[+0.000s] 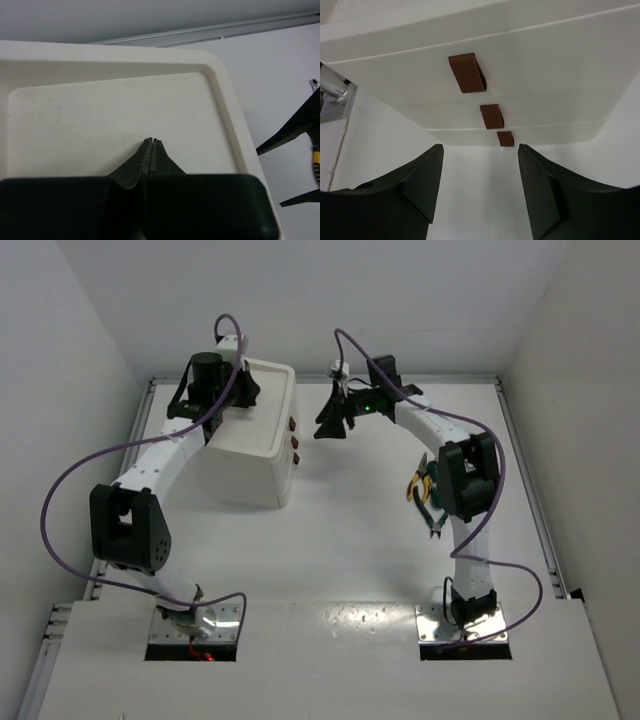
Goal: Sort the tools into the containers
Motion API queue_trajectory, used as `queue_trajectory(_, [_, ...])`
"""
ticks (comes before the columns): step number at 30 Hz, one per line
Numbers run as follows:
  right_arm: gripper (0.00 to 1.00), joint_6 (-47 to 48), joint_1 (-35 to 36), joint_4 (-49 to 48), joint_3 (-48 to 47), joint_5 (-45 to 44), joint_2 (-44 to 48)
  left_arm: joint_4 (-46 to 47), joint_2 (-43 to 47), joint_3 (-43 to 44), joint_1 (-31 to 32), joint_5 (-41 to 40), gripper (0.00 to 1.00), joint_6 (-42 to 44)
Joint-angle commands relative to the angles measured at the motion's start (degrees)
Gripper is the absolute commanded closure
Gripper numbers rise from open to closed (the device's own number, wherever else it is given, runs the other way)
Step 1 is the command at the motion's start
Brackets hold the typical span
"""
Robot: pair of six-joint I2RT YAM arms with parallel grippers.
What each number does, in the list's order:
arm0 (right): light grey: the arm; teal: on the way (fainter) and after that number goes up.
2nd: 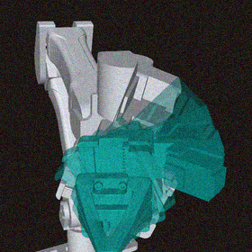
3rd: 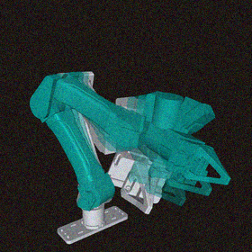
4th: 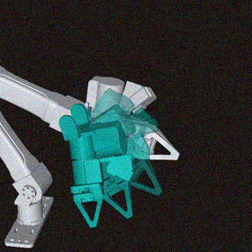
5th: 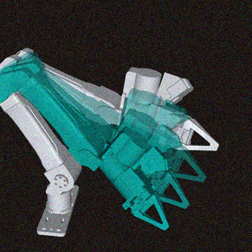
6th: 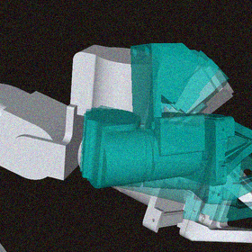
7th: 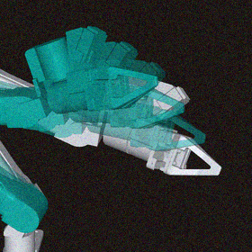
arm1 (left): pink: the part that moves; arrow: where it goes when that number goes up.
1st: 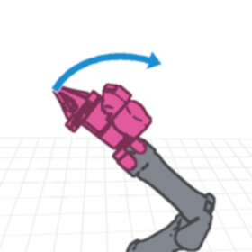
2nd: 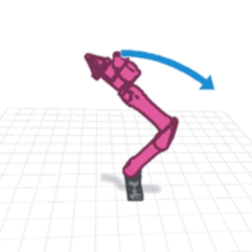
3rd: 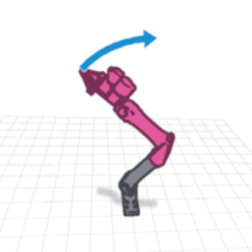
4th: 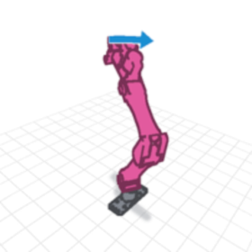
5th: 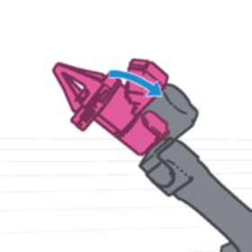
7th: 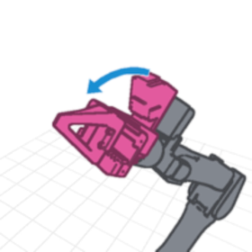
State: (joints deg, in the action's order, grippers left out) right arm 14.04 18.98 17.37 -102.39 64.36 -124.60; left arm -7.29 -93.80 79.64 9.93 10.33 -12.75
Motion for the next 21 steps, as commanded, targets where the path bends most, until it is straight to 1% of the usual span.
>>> queue_trajectory(1, [0.38, 3.9, 1.7, -6.0, -2.2, 0.7, 1.6, -18.2, -6.0, -5.0, -0.4, 0.4, 1.00, 0.2])
queue_trajectory(7, [0.38, 4.4, 3.6, -6.5, -5.5, -0.5, -0.2, -18.7, -6.0, -5.0, -0.4, 0.4, 1.00, 0.7])
queue_trajectory(10, [0.39, 4.4, 4.8, -7.2, -6.9, -1.2, -0.7, -18.7, -6.0, -5.0, -0.4, 0.4, 1.00, 0.7])
queue_trajectory(11, [0.42, 4.4, 5.4, -7.2, -6.9, -1.2, -0.7, -18.7, -6.0, -5.0, -0.4, 0.9, 1.00, 0.7])
queue_trajectory(13, [0.42, 4.4, 5.9, -7.2, -8.5, -1.8, -1.3, -18.7, -6.0, -5.0, -0.4, 0.9, 1.00, 0.7])
queue_trajectory(14, [0.43, 4.4, 5.9, -6.6, -9.1, -1.8, -1.3, -18.7, -6.0, -5.0, -0.4, 0.9, 1.00, 0.7])
queue_trajectory(17, [0.43, 4.4, 6.4, -4.5, -11.1, -2.3, -2.8, -18.7, -6.0, -4.5, -0.4, 0.9, 1.00, 0.7])
queue_trajectory(21, [0.43, 4.4, 6.4, -4.0, -11.1, -3.6, -3.4, -18.7, -6.0, -4.5, -0.4, 0.9, 1.00, 0.7])
